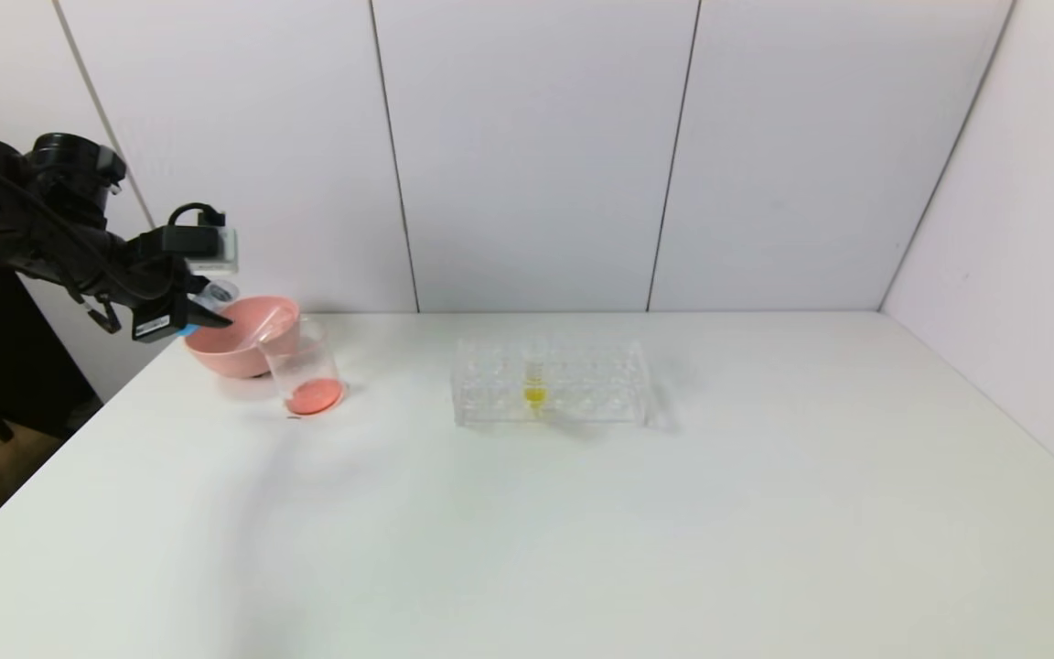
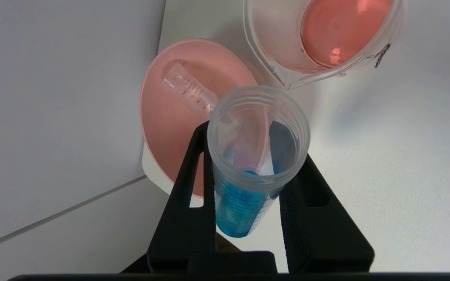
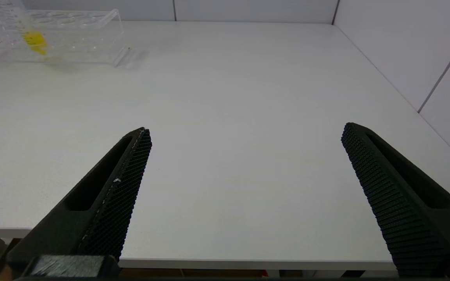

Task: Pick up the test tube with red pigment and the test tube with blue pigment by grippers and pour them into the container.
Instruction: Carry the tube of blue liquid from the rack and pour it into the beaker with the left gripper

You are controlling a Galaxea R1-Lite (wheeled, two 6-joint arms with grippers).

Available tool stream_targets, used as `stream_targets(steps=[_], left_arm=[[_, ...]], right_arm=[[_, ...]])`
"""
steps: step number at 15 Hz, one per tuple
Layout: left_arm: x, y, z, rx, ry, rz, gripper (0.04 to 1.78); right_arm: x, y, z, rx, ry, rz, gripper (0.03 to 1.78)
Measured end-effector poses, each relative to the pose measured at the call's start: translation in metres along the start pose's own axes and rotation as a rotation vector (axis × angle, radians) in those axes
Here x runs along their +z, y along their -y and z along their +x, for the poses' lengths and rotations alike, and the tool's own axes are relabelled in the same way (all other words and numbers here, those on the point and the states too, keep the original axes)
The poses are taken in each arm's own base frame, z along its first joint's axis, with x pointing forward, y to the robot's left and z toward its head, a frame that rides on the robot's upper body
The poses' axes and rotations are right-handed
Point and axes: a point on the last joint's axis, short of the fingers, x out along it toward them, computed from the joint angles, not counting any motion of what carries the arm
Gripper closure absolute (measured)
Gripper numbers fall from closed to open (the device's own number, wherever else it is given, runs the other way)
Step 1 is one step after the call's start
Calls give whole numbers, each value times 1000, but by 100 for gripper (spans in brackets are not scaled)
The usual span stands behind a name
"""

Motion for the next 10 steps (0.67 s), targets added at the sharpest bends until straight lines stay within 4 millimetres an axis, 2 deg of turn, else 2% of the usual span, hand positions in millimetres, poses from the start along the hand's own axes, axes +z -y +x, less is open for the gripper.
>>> stream_targets(steps=[10], left_arm=[[13, 2, 6, -3, -40, 64, 135]], right_arm=[[0, 0, 0, 0, 0, 0, 4]])
